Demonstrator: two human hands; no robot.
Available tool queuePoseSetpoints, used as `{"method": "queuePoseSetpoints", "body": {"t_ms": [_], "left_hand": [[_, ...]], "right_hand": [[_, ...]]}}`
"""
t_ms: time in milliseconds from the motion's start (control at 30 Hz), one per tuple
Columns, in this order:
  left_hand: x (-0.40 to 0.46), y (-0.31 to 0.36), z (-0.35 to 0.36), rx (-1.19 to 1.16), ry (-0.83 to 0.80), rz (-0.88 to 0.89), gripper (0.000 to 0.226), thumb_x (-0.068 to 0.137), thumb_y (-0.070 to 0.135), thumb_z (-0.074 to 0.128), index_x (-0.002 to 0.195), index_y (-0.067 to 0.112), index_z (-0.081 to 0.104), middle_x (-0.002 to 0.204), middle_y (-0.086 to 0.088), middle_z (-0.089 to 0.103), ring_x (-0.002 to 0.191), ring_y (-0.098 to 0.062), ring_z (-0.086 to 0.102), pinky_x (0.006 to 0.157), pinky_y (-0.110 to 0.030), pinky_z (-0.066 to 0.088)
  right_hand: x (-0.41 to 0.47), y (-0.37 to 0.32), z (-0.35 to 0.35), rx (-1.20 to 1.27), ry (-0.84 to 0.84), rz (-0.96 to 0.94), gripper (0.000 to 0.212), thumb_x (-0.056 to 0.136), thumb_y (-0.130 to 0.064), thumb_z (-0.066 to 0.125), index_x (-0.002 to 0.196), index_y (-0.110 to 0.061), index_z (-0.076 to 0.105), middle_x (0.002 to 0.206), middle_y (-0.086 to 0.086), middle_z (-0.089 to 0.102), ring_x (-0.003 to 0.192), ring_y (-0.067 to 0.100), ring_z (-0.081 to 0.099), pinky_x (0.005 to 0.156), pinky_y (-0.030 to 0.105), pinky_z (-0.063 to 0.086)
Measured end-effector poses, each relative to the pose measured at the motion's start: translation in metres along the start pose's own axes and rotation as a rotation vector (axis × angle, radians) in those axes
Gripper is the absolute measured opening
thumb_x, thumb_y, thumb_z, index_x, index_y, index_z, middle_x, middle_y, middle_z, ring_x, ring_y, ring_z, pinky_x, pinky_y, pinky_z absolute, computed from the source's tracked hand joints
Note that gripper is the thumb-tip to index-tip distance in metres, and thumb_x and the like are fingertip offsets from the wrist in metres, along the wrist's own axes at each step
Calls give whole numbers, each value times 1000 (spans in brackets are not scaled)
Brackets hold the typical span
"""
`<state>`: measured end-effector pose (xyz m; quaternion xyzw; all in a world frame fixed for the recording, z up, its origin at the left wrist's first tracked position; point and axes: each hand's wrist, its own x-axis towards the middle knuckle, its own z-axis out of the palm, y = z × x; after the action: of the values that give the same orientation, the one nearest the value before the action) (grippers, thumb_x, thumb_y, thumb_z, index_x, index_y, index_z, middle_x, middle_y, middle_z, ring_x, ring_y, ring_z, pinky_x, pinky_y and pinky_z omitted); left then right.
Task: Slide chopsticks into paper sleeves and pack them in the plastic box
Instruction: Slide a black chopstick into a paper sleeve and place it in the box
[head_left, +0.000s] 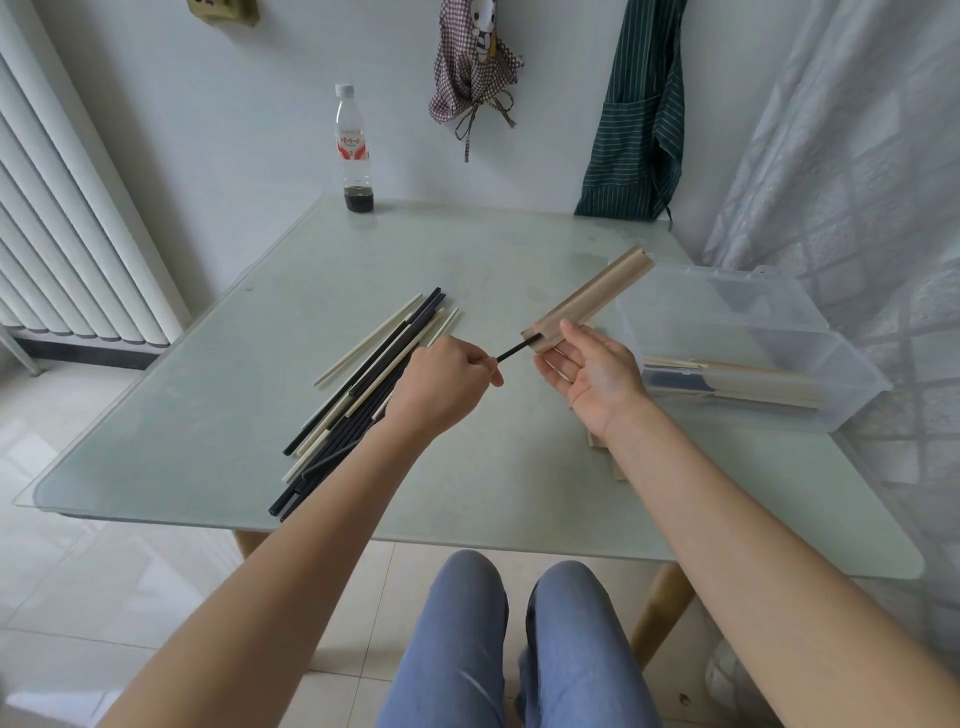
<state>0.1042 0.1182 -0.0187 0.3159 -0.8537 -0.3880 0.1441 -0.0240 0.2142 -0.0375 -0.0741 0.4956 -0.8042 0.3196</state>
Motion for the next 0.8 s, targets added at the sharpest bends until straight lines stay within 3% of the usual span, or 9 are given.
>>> {"method": "queuePoseSetpoints", "body": {"t_ms": [200, 433, 567, 667, 800], "left_hand": [[2, 3, -1, -10, 28, -23, 31, 86, 16, 44, 76, 26, 72, 66, 8, 59, 83, -22, 62, 71, -35, 50], [-1, 2, 1, -24, 30, 26, 31, 90, 20, 45, 82, 23, 74, 63, 2, 57, 61, -18, 49, 58, -28, 40], [-2, 3, 2, -19, 25, 47, 29, 90, 21, 46, 81, 25, 73, 68, -3, 60, 72, -23, 56, 59, -29, 40], [-1, 0, 3, -13, 29, 54, 28, 89, 21, 46, 80, 27, 72, 60, 2, 56, 78, -25, 61, 58, -29, 39], [2, -5, 6, -8, 35, 70, 24, 91, 24, 47, 85, 25, 70, 60, 3, 58, 57, -15, 51, 56, -26, 38]], "right_hand": [[-3, 2, -1, -6, -67, -1, 9, 92, -14, 56, 98, -9, 61, 107, 13, 66, 92, 20, 65, 75, 29, 57], [-4, 0, 1, -33, -17, -34, 7, 92, -13, 57, 93, -8, 62, 98, 12, 68, 85, 19, 67, 80, 30, 54], [-4, 0, 2, -57, 1, -40, 7, 92, -12, 57, 91, -8, 62, 98, 14, 68, 84, 19, 68, 81, 29, 54], [-5, -1, 3, -52, 26, -38, 8, 93, -11, 56, 88, -8, 62, 91, 11, 69, 78, 17, 68, 77, 28, 54], [-6, -2, 2, -71, 17, -16, 6, 92, -9, 57, 88, -8, 61, 91, 11, 68, 79, 19, 67, 81, 29, 54]]}}
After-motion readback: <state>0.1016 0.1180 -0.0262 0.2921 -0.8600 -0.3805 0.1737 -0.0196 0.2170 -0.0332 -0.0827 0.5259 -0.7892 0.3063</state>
